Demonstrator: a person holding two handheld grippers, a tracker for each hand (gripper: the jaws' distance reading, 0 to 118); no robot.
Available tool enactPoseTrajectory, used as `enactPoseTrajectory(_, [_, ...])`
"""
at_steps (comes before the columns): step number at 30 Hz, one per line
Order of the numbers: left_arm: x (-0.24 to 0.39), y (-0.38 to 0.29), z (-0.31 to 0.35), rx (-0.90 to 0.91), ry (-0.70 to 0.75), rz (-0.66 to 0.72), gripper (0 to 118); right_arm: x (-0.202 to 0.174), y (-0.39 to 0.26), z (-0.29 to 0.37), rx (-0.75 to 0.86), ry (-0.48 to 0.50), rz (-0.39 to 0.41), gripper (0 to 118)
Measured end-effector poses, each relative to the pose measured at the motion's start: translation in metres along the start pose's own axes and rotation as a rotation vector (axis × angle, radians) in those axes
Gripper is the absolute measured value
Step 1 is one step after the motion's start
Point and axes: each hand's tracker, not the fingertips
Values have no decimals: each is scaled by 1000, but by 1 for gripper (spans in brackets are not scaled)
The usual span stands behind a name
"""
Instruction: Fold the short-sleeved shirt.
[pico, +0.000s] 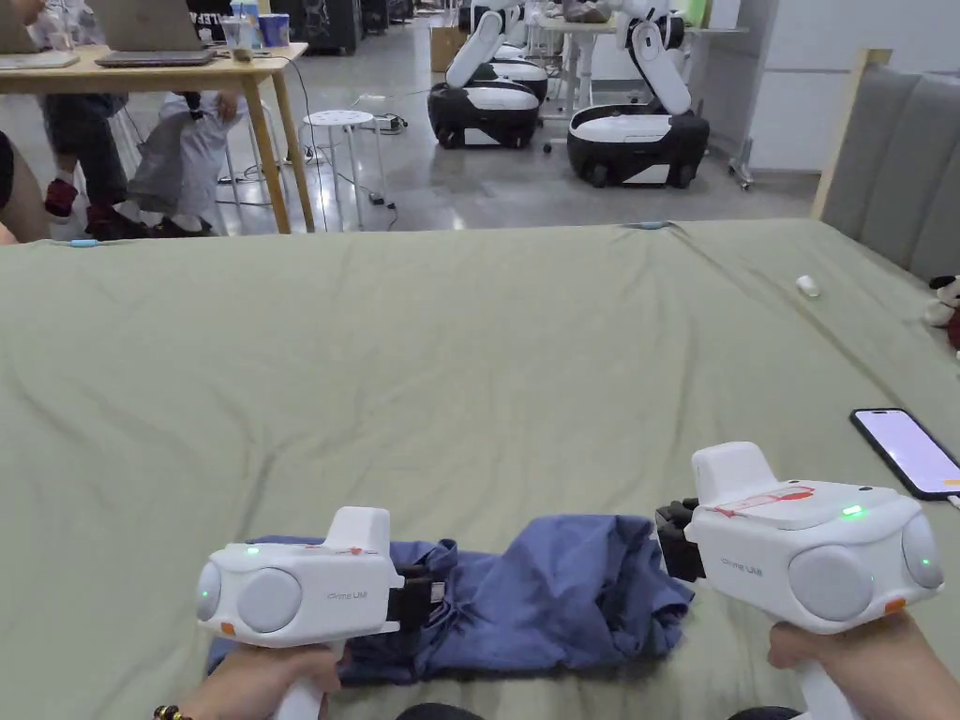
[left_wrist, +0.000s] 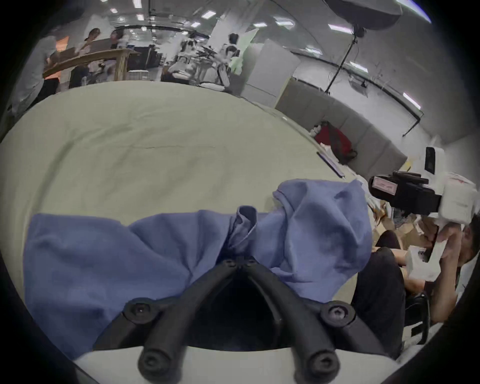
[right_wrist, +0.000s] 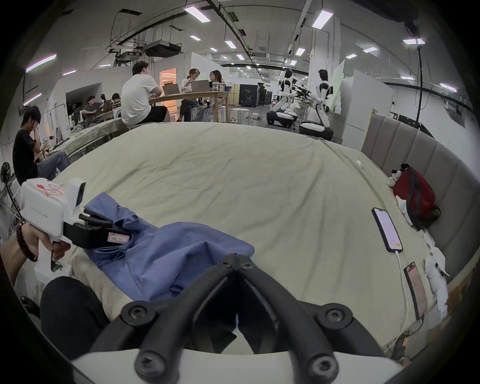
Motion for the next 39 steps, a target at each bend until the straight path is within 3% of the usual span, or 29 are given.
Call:
enactPoseTrajectory(9, [-11, -2, 42, 103, -44, 72, 0, -9, 1, -5, -5, 6, 0, 0])
enactPoseTrajectory(18, [-73, -19, 119, 220, 66, 179, 0, -29, 9, -17, 2, 48, 23, 0])
enactPoseTrajectory(23, [-70, -27, 128, 209, 94, 149, 0, -40, 12, -19, 5, 71, 35, 0])
enactPoseTrajectory(31, [-99, -21, 137, 283, 88, 307, 2, -42, 14, -9, 7, 80, 51, 0])
enactPoseTrajectory(32, [-105, -23, 138, 285, 98, 337, 18, -41, 14, -8, 9, 79, 50, 0])
enactPoseTrajectory(34, [-116, -28, 138, 287, 83, 349, 24, -40, 13, -10, 8, 75, 49, 0])
enactPoseTrajectory(35, [-118, -32, 137, 282, 74, 351, 40, -39, 13, -11, 7, 73, 49, 0])
enactPoseTrajectory(38, [-108, -37, 127, 252, 73, 345, 115, -39, 12, -14, 3, 74, 46, 0])
enactPoseTrajectory(39, [-108, -40, 125, 253, 66, 344, 118, -39, 12, -15, 2, 75, 44, 0])
